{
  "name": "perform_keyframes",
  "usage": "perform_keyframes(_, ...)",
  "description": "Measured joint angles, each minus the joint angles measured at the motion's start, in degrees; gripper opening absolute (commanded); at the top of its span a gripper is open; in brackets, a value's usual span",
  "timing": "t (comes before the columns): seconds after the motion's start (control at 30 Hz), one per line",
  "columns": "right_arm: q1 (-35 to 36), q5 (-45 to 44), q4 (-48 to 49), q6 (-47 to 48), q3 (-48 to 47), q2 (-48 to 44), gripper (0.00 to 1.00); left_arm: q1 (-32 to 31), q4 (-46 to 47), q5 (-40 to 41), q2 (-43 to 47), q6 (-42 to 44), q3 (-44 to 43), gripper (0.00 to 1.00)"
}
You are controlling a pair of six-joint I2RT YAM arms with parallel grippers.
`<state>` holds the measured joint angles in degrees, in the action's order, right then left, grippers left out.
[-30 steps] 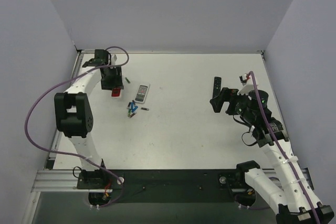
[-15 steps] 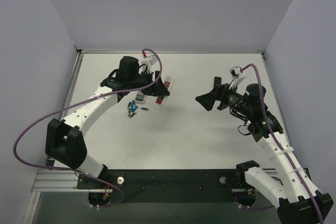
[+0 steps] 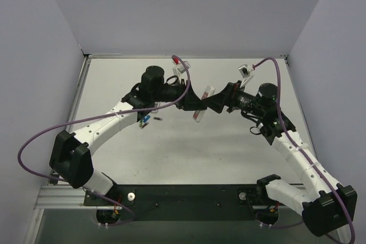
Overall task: Load the batteries into the remote control
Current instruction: Adjust the remote control.
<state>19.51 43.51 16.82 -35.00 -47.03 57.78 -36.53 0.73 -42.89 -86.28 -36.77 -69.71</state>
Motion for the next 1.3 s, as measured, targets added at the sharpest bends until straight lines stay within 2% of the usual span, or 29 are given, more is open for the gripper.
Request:
perform_keyframes(0.3,0.0,3.6,11.0,-8.9,2.4,2.0,0.86,-1.9,7.8,-3.0,0.2,-5.2,1.8,0.32)
perform_keyframes(0.43,-0.1,5.0,14.5,-11.9,3.5,2.2,0.76,-1.9,11.3,-4.4,0.6,-7.9,3.2,0.29)
perform_keyframes(0.47,-0.1,5.5,15.6,-12.9,3.5,2.4,0.69,-1.9,12.5,-4.6,0.8,-8.7,3.6,0.29)
perform_keyframes(0.53,-0.2,6.3,17.9,-14.6,3.5,2.8,0.60,-1.9,13.8,-5.2,1.0,-9.8,3.9,0.29)
perform_keyframes(0.57,-0.2,6.8,18.8,-15.2,3.5,2.9,0.51,-1.9,14.5,-5.6,1.1,-10.1,4.1,0.29)
perform_keyframes(0.63,-0.7,6.9,20.7,-16.8,4.0,3.0,0.44,-1.7,16.4,-6.4,1.6,-11.0,4.5,0.29)
perform_keyframes(0.67,-0.9,7.1,21.6,-17.5,4.3,3.1,0.36,-1.9,16.7,-6.2,1.9,-11.5,4.7,0.29)
perform_keyframes(0.7,-1.1,7.1,22.3,-18.0,4.4,3.1,0.32,-1.8,17.0,-6.1,2.2,-12.0,5.0,0.29)
perform_keyframes(0.77,-1.1,7.0,22.5,-18.4,4.7,3.1,0.24,-1.8,17.6,-5.8,2.5,-12.4,5.7,0.35)
perform_keyframes(0.87,-1.0,6.8,21.9,-18.4,4.8,3.1,0.17,-1.9,17.9,-4.7,3.1,-12.6,6.7,0.66)
perform_keyframes(0.9,-1.0,6.5,21.4,-18.3,4.8,3.0,0.15,-2.0,17.8,-4.0,3.4,-12.5,7.0,0.80)
perform_keyframes(0.93,-1.0,6.2,20.8,-18.0,4.8,2.8,0.14,-2.0,17.6,-3.3,3.8,-12.2,7.3,0.85)
perform_keyframes(1.03,-0.7,2.5,15.7,-15.8,4.7,1.0,0.08,-2.4,15.3,0.3,6.1,-9.6,8.6,0.91)
perform_keyframes(1.17,0.1,-6.1,5.0,-13.0,2.6,-1.0,0.04,-4.3,11.8,10.9,12.6,-3.6,11.6,0.92)
perform_keyframes(1.3,1.7,-15.2,-5.0,-13.6,-0.7,-1.6,0.01,-12.5,11.7,26.5,18.7,5.3,15.0,0.93)
